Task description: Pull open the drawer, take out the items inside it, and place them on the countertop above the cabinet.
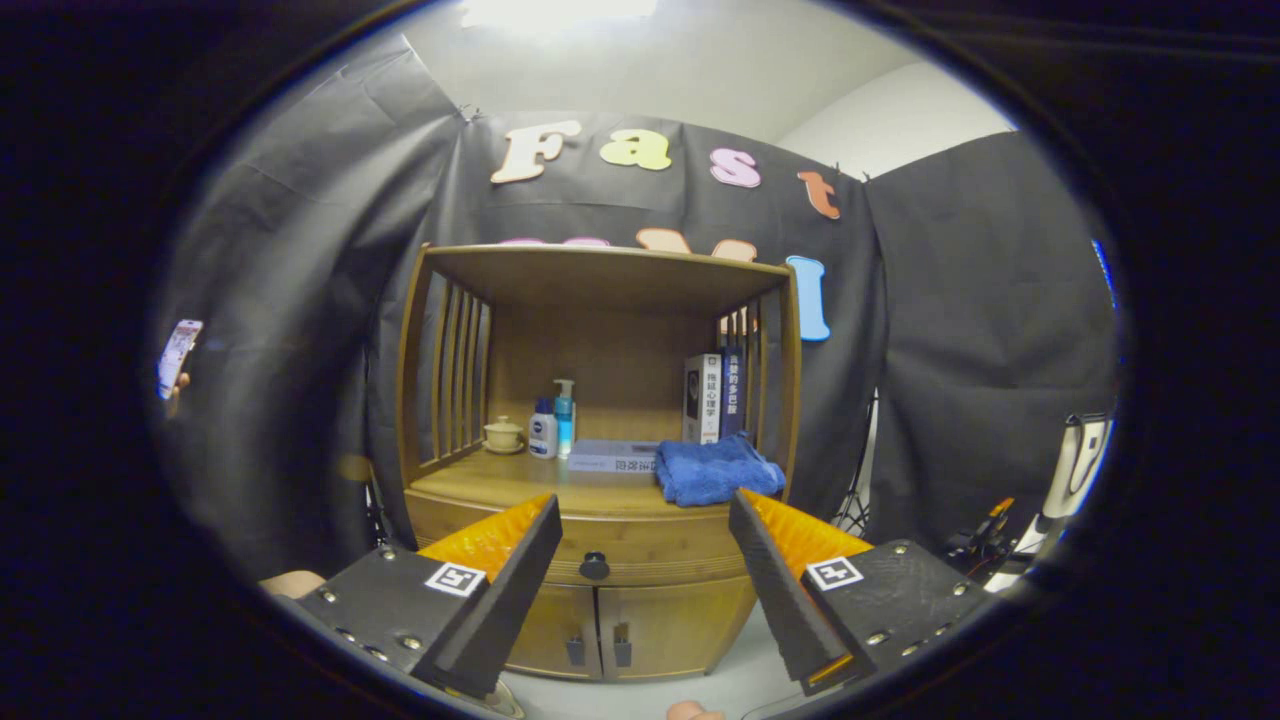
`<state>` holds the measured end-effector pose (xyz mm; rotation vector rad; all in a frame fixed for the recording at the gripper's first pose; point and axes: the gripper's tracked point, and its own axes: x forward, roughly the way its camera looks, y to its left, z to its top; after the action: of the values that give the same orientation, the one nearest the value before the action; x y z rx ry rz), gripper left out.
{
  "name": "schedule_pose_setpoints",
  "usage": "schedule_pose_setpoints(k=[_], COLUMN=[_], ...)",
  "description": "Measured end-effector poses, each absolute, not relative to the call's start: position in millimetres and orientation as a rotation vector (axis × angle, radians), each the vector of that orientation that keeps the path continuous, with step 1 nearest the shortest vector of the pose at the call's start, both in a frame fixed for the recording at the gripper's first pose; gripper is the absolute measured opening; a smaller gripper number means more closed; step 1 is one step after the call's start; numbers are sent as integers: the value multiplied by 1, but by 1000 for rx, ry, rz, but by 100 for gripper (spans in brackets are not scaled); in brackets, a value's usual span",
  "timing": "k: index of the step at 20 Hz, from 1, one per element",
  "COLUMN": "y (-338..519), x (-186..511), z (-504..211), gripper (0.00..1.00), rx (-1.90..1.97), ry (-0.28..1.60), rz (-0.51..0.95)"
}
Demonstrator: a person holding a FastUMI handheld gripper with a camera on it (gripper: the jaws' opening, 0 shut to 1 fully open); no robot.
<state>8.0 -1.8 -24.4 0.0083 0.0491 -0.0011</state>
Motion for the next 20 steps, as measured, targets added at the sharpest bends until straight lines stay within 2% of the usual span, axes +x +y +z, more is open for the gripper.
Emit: schedule_pose_setpoints(k=[9, 20], y=[2, 35], x=[41, 140], z=[-60, -197], gripper=[100, 100], rx=[-5, 16], ry=[86, 304], rz=[32, 153])
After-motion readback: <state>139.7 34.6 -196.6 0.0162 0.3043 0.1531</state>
